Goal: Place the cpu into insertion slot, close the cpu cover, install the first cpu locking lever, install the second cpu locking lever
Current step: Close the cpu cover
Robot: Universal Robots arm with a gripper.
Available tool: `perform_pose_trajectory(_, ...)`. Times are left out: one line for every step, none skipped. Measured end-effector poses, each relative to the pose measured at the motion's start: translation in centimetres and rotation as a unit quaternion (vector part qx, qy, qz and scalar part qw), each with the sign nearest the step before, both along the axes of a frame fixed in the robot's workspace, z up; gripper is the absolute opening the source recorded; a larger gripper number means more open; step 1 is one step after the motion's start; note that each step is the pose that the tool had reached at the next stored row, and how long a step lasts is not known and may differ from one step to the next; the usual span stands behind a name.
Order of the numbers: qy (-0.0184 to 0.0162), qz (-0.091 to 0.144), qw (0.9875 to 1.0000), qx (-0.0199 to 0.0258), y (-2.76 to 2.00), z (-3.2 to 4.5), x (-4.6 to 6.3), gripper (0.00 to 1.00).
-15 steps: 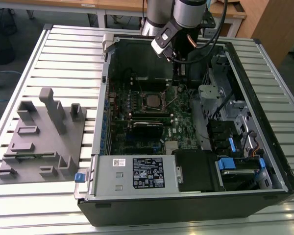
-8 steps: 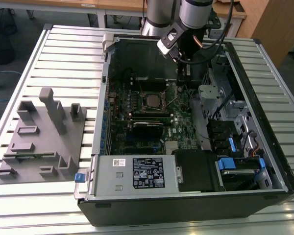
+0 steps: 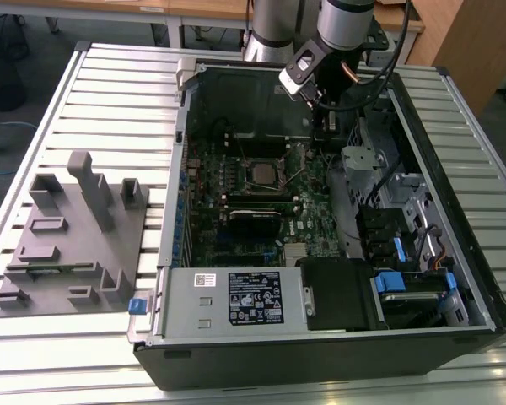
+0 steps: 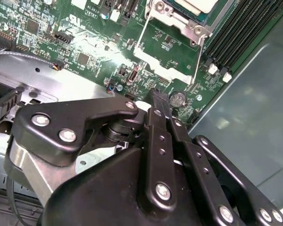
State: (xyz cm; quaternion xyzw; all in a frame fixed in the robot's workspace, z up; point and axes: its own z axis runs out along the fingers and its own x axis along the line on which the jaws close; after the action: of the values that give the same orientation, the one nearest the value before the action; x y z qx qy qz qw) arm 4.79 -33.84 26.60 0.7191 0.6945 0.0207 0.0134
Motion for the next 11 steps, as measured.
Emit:
perform_pose_trajectory(0.0000,0.000,1.0000,0.0000,0.00,0.00,0.0,0.10)
perform_pose_trajectory(0.0000,0.000,1.0000,0.0000,-0.01,0.00,0.0,0.10)
perform_pose_trajectory(0.0000,0.000,1.0000,0.0000,0.00,0.00,0.0,0.10)
perform_pose_trajectory(0.0000,0.000,1.0000,0.0001,-0.01,-0.04,0.0,0.10)
perform_pose_trajectory(0.0000,0.000,1.0000,0.0001,-0.01,-0.13,0.0,0.10)
perform_pose_trajectory(0.0000,0.000,1.0000,0.0000,-0.01,-0.28,0.0,0.10)
perform_pose_trajectory(0.0000,0.000,1.0000,0.0001,0.00,-0.46,0.0,0.10)
perform_pose_trajectory(0.0000,0.000,1.0000,0.0001,0.00,-0.65,0.0,0.10)
perform_pose_trajectory(0.0000,0.000,1.0000,-0.0001,0.00,-0.82,0.0,0.10)
perform_pose_trajectory(0.0000,0.000,1.0000,-0.0001,0.00,-1.01,0.0,0.10)
perform_pose_trajectory(0.0000,0.000,1.0000,-0.0001,0.00,-1.19,0.0,0.10)
